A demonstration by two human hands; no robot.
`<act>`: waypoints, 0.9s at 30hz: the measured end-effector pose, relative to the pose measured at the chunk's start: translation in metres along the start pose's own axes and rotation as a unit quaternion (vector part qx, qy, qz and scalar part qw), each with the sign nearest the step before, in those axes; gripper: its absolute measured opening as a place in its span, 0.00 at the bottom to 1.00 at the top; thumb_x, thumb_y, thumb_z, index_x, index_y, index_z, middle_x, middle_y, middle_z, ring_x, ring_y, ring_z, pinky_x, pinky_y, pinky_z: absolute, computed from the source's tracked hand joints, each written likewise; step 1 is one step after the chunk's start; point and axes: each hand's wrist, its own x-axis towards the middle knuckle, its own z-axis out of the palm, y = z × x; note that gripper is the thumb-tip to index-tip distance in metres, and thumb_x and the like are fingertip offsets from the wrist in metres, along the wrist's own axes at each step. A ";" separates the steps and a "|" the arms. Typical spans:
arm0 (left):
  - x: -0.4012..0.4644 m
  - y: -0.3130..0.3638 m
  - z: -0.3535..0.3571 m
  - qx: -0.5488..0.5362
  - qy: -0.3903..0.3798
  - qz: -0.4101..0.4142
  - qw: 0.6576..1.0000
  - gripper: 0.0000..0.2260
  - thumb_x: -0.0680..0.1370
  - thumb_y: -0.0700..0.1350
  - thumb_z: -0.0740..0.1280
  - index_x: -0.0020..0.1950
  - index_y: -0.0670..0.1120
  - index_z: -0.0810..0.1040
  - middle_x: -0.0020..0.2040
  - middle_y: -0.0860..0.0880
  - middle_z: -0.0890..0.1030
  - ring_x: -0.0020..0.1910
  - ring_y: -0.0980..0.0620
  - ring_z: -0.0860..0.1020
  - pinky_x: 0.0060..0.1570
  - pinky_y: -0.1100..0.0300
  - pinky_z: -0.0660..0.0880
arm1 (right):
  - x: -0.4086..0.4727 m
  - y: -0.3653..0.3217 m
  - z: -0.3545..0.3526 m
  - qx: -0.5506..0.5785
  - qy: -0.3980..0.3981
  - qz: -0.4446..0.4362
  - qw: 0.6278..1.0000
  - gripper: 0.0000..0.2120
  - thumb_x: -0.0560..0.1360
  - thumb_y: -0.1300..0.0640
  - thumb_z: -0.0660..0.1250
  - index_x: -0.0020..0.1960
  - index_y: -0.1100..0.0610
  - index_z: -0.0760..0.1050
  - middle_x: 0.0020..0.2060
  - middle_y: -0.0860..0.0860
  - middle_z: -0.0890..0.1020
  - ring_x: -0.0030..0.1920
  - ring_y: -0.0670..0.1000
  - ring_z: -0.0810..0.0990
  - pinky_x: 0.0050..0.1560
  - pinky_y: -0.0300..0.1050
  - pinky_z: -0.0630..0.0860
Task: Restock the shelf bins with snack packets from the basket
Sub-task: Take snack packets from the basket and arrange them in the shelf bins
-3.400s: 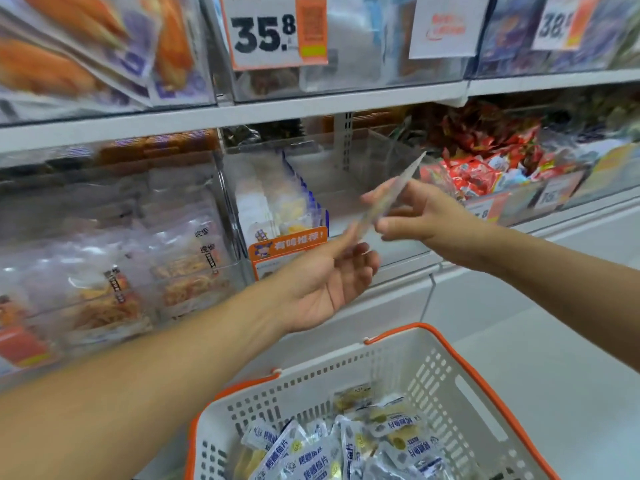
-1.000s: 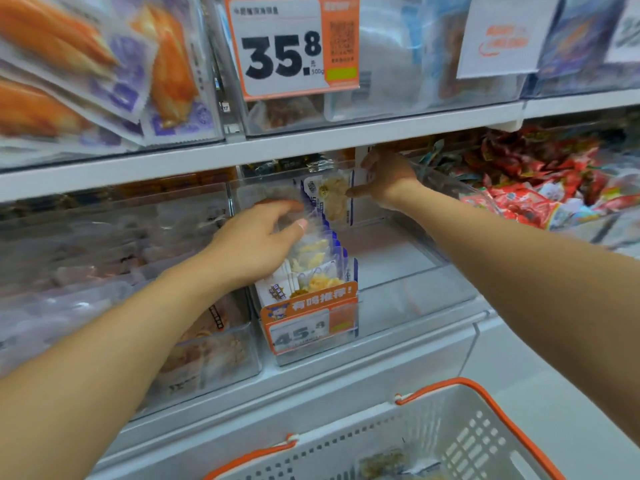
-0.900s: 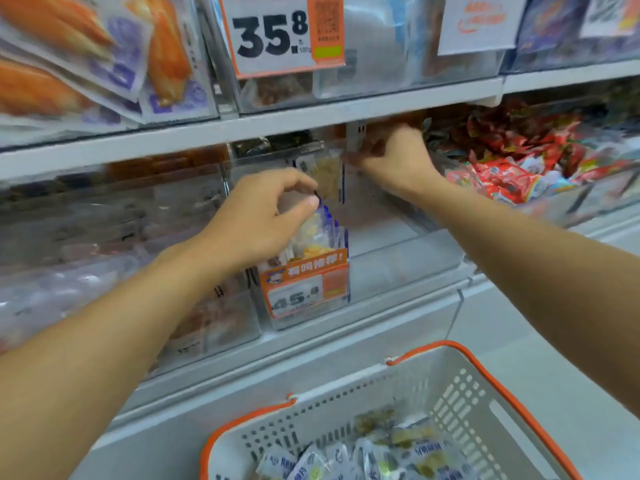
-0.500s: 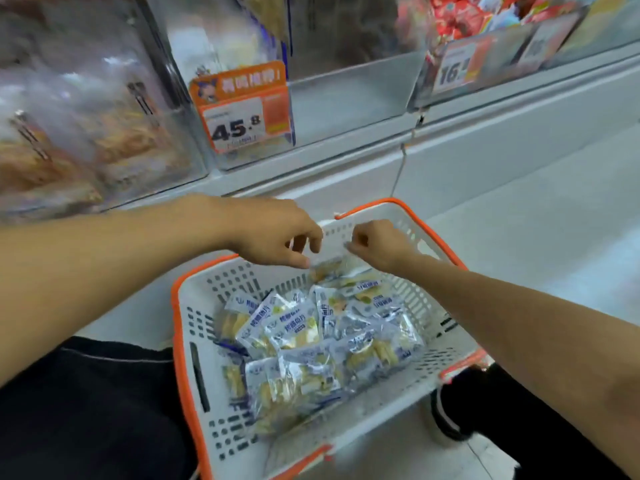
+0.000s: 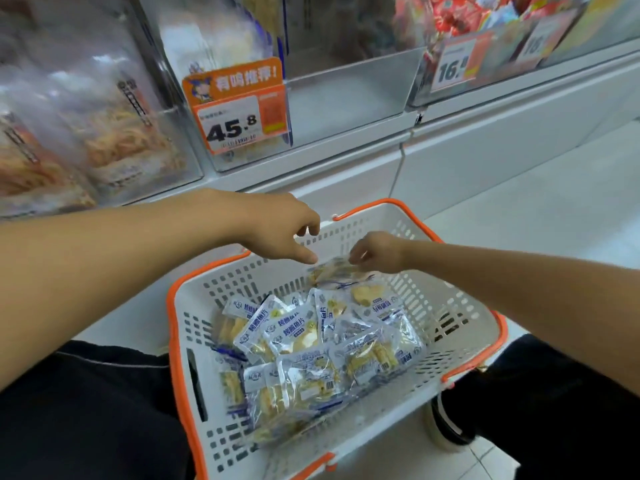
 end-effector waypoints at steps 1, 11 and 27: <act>0.001 -0.001 -0.001 -0.022 0.013 -0.017 1.000 0.31 0.77 0.64 0.64 0.75 0.49 0.65 0.71 0.50 0.71 0.63 0.50 0.74 0.57 0.59 0.70 | -0.008 -0.010 -0.031 0.053 -0.006 -0.014 0.998 0.10 0.76 0.63 0.71 0.57 0.60 0.83 0.51 0.50 0.84 0.50 0.48 0.80 0.57 0.41 0.74; 0.004 0.002 -0.034 -0.773 -0.053 -0.035 0.631 0.31 0.69 0.56 0.71 0.64 0.37 0.74 0.59 0.39 0.78 0.46 0.44 0.82 0.53 0.49 0.81 | -0.138 -0.084 -0.169 0.362 0.105 -0.182 0.908 0.16 0.71 0.78 0.66 0.56 0.68 0.81 0.55 0.57 0.85 0.58 0.52 0.83 0.58 0.40 0.77; 0.004 0.005 -0.053 -0.820 0.187 0.004 0.541 0.15 0.78 0.33 0.66 0.64 0.39 0.77 0.55 0.37 0.83 0.54 0.41 0.83 0.51 0.46 0.81 | -0.117 -0.075 -0.169 0.575 0.081 0.002 0.814 0.14 0.76 0.50 0.66 0.57 0.58 0.79 0.49 0.57 0.84 0.41 0.54 0.84 0.35 0.45 0.83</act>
